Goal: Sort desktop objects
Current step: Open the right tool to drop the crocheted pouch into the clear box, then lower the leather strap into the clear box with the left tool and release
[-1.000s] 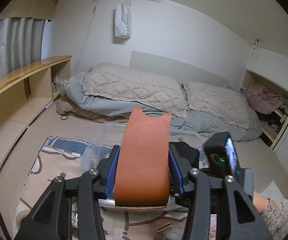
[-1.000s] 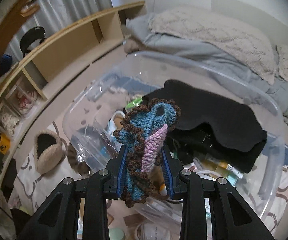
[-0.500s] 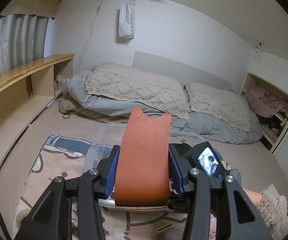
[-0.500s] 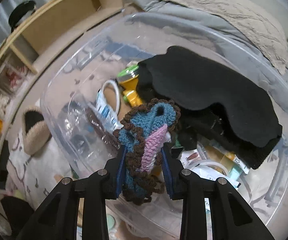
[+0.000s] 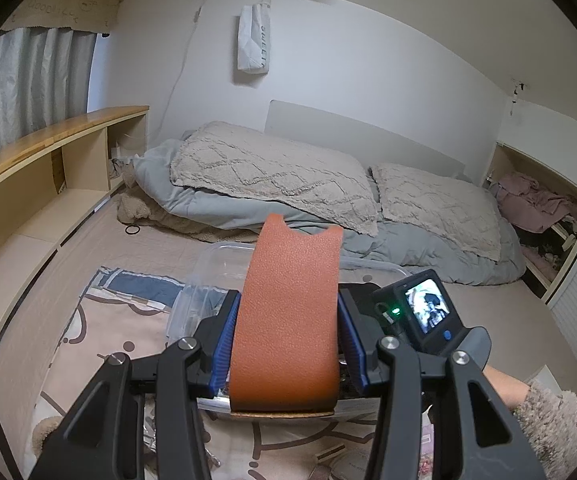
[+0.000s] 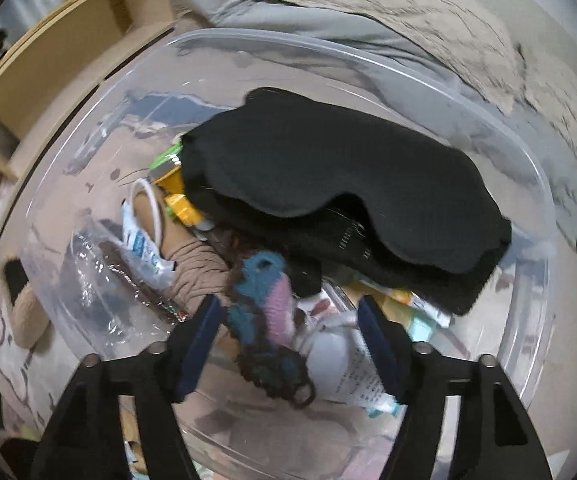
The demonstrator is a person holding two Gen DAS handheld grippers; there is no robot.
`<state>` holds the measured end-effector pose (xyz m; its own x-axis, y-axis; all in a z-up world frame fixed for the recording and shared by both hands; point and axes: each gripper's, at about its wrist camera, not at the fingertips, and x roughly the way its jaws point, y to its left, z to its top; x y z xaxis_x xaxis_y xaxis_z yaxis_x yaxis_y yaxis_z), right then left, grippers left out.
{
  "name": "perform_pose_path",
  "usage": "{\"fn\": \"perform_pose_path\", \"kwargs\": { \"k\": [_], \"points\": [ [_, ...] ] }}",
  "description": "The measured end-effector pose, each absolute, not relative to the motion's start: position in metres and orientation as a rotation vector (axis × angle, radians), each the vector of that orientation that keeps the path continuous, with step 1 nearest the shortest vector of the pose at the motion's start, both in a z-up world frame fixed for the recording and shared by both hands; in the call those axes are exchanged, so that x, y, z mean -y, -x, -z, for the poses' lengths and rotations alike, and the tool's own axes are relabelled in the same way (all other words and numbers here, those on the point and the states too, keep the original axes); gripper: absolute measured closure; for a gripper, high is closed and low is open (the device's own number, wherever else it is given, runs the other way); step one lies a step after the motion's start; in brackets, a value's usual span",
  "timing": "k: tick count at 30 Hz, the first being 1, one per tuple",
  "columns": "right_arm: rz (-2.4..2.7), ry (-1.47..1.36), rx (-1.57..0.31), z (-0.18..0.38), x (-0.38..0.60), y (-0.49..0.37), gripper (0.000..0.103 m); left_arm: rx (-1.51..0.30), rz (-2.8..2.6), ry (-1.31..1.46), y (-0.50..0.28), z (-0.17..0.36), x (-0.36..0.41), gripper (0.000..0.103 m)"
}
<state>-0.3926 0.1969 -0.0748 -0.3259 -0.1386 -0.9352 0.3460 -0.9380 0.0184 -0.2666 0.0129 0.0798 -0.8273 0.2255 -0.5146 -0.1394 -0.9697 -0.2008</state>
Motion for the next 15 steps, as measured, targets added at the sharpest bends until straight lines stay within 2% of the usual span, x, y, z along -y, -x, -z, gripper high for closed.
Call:
{"fn": "perform_pose_path", "kwargs": {
  "k": [5, 7, 12, 13, 15],
  "points": [
    [2.429, -1.585, -0.119, 0.062, -0.224, 0.388, 0.029, 0.23, -2.823, 0.826, 0.266, -0.078, -0.013, 0.056],
    [2.479, -1.505, -0.028, 0.047, -0.236, 0.378, 0.029, 0.23, -2.823, 0.832, 0.267, -0.077, -0.013, 0.056],
    [2.568, -1.258, 0.024, 0.014, -0.246, 0.341, 0.028, 0.226, -2.823, 0.859, 0.272, -0.069, -0.015, 0.056],
    [2.579, -1.215, 0.033, 0.008, -0.247, 0.334, 0.028, 0.227, -2.821, 0.867, 0.273, -0.067, -0.016, 0.056],
    [2.587, -1.126, 0.061, -0.002, -0.25, 0.317, 0.02, 0.232, -2.81, 0.881, 0.275, -0.062, -0.018, 0.056]
  ]
}}
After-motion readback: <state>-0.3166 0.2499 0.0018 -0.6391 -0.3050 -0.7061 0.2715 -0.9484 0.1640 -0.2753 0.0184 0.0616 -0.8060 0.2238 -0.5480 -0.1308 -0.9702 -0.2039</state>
